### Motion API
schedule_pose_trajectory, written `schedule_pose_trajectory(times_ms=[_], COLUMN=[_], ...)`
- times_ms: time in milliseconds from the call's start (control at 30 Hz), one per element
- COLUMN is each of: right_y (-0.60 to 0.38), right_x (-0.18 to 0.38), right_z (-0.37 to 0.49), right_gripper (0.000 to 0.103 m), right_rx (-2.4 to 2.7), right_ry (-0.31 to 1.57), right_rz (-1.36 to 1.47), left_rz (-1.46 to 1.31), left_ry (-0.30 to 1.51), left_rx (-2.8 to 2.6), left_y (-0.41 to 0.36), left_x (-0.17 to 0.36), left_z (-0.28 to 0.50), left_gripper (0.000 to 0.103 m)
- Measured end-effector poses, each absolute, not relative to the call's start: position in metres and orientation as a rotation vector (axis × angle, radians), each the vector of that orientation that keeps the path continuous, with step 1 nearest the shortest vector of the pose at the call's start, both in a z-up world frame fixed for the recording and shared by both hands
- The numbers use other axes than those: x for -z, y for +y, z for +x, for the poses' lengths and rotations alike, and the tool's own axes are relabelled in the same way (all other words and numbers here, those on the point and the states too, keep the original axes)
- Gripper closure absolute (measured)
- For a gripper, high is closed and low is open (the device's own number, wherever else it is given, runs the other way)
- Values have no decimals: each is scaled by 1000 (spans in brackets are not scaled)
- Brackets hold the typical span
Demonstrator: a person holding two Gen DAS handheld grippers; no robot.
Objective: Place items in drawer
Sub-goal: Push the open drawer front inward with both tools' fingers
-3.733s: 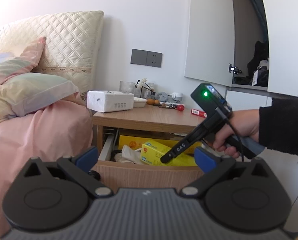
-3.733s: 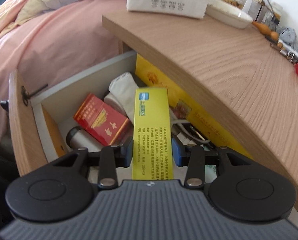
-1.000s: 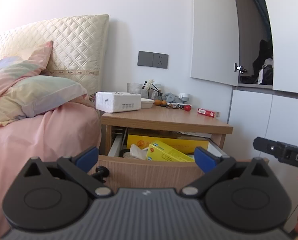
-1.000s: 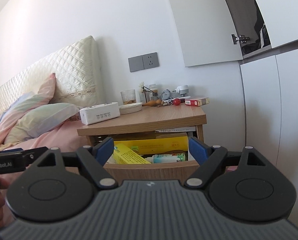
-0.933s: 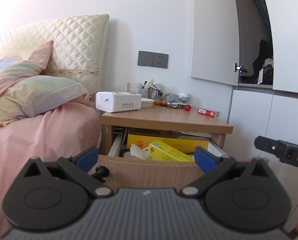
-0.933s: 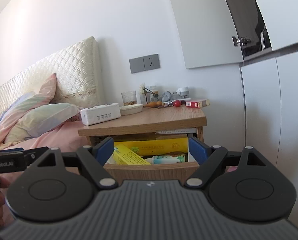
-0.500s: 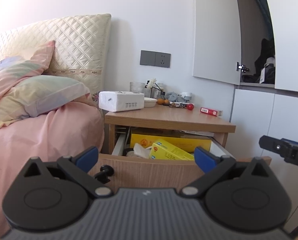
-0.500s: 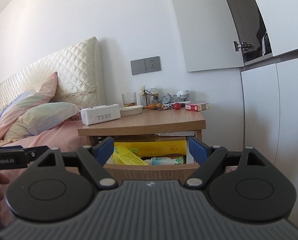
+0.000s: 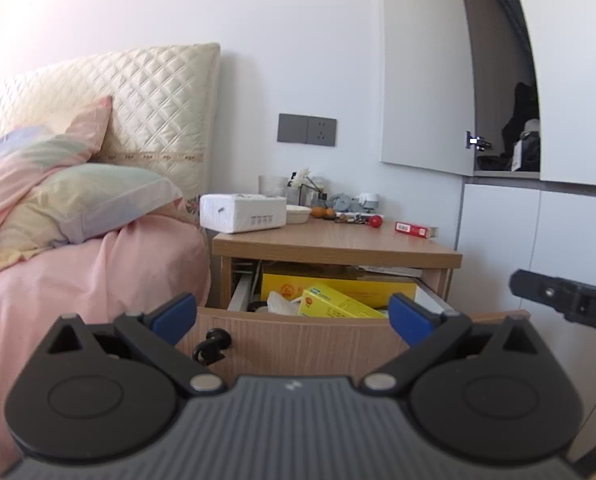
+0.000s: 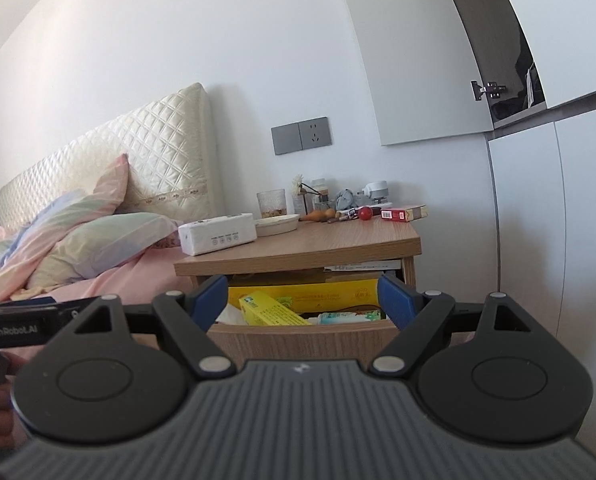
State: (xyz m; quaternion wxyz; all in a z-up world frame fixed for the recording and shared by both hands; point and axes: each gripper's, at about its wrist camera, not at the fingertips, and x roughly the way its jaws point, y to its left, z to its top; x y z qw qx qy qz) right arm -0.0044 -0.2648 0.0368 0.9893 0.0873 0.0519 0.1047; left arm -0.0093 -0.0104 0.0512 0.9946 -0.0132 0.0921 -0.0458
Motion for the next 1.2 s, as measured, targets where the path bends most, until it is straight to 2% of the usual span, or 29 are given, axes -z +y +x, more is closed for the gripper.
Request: schedule_pose_trajectory(times_ms=[833, 933, 1033, 1100, 1200], right_y=[-262, -261, -260, -259, -258], right_x=[-9, -1, 5, 10, 15], right_z=[9, 15, 21, 25, 27], right_gripper=[20, 20, 25, 34, 37], right_rx=[-242, -228, -217, -213, -214], right_ry=[98, 101, 109, 116, 113], right_rz=[167, 163, 150, 144, 137], left_rz=[-51, -60, -44, -31, -29], left_ry=[137, 148, 146, 149, 157], left_rx=[78, 84, 83, 78, 79], left_y=[-10, -10, -11, -12, -11], left_x=[-17, -10, -4, 1, 6], left_z=[8, 15, 20, 24, 31], left_gripper=[0, 5, 9, 13, 22])
